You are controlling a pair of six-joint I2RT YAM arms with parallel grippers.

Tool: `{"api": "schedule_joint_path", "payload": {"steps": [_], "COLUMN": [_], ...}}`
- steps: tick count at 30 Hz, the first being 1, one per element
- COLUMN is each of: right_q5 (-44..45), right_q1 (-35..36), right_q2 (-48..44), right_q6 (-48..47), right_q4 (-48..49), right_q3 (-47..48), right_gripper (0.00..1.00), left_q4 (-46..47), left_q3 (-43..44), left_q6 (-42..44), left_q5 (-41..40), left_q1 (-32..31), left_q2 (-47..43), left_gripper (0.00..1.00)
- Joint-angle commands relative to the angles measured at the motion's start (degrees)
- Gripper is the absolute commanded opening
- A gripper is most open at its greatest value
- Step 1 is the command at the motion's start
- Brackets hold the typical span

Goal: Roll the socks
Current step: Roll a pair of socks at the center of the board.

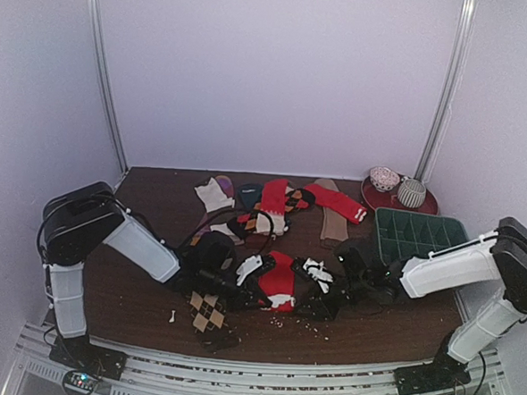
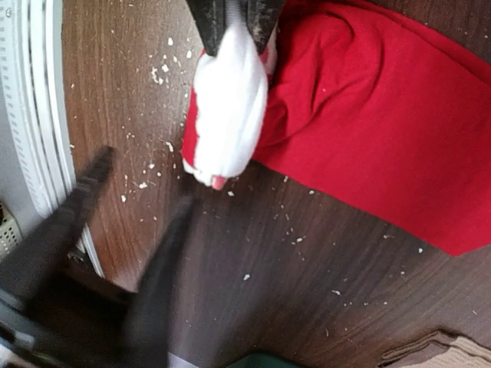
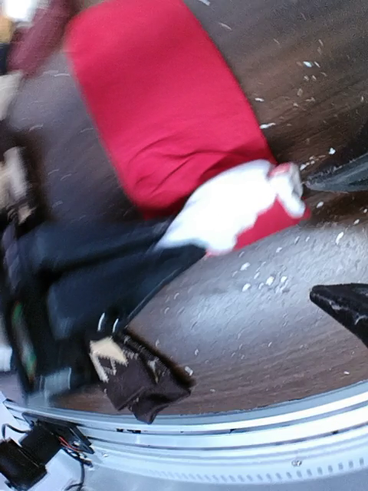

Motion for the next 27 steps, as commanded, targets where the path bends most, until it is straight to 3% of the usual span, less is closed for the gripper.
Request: {"api": "schedule_joint_path", "payload": {"steps": [1, 6, 19, 23, 27], "right_q5": [19.9, 24.8, 21.3, 22.5, 23.7], "right_q1": [7.3, 10.3, 10.3, 10.3, 10.2], "right_q2": [-6.5, -6.3, 6.8, 9.4, 11.3], "right_q6": [-12.7, -18.7, -23.6, -22.7, -20.2], "right_q4": [8.5, 14.2, 15.6, 15.0, 14.4], "right_q3": [-3.8, -5.0, 0.5, 0.9, 0.5], "right_gripper": [0.45, 0.49, 0.49, 0.44, 0.27], "left_q4": [-18.0, -21.3, -22.5, -22.5, -22.5], "left_q3": [-0.9, -0.3, -0.7, -0.8, -0.9], "left_q6": [-3.1, -3.0, -2.3, -1.9, -1.4], "left_q5": [-3.2, -1.1, -0.3, 0.2, 0.6], "left_q1": [1.4, 2.2, 2.6, 2.7, 2.6], "left_q2": [6.6, 7.0, 7.8, 7.8, 7.7], "left_gripper": [0.00, 0.00, 0.00, 0.00, 0.00]}}
